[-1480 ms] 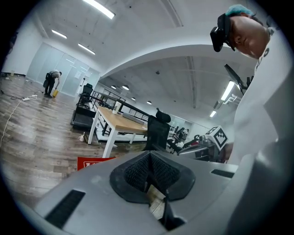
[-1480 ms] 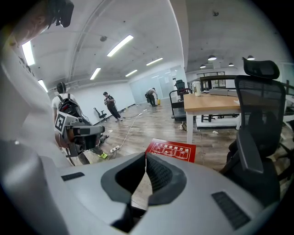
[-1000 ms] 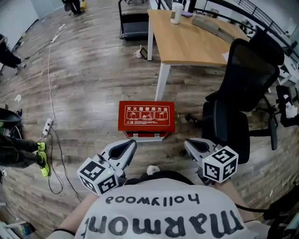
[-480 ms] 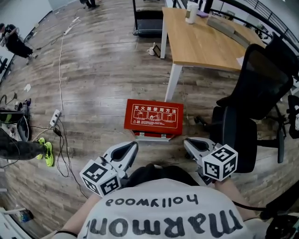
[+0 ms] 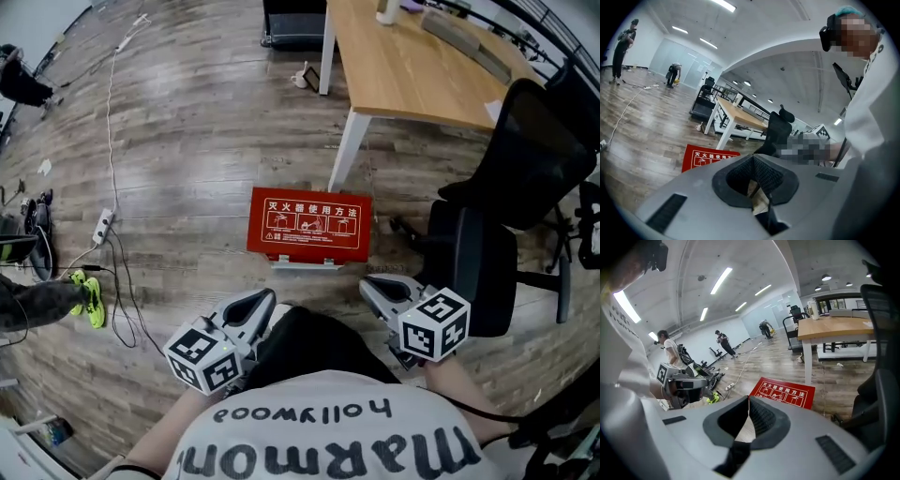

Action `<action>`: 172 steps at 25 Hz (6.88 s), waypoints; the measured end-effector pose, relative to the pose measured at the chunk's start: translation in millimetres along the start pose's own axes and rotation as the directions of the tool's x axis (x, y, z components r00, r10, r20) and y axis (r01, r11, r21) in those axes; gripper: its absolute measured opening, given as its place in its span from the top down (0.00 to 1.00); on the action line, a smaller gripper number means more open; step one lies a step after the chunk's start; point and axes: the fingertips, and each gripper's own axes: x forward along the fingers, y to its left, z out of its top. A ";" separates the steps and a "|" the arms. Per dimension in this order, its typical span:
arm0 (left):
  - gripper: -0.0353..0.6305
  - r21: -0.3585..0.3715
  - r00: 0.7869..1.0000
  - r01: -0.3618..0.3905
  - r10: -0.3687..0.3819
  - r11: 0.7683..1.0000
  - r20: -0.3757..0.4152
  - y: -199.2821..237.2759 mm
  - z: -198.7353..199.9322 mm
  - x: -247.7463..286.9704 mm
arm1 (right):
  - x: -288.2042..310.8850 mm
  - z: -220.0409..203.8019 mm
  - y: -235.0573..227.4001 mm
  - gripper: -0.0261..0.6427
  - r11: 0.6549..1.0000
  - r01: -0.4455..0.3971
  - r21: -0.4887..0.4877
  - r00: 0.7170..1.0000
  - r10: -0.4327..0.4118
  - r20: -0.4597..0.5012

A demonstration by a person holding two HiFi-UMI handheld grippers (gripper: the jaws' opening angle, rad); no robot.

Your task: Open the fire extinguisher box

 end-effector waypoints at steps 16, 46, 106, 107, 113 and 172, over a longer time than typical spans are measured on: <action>0.94 -0.106 0.995 -0.001 -0.010 0.994 -0.099 107.7 -56.6 61.7 | 97.4 -50.8 -41.2 0.94 0.992 -0.032 0.120 0.998 0.025 0.063; 0.67 -0.336 0.927 0.374 -0.345 0.864 0.144 207.4 -181.7 161.1 | 228.0 -157.4 -131.3 0.73 0.911 -0.283 0.299 0.928 0.181 0.325; 0.81 -0.528 0.833 0.521 -0.264 0.671 0.487 183.5 52.9 197.6 | 160.7 89.5 -154.9 0.85 0.594 -0.546 0.591 0.727 -0.015 0.687; 0.81 -0.540 0.830 0.524 -0.255 0.659 0.495 183.3 57.3 198.6 | 161.7 92.7 -155.9 0.85 0.587 -0.547 0.596 0.723 -0.027 0.690; 0.81 -0.596 0.825 0.521 -0.181 0.611 0.535 187.9 74.6 208.1 | 165.5 106.5 -166.7 0.87 0.538 -0.535 0.652 0.708 -0.135 0.693; 0.90 -0.774 0.870 0.309 0.164 0.553 0.465 294.1 135.2 335.2 | 258.3 181.4 -297.1 0.90 0.364 -0.455 0.812 0.758 -0.319 0.568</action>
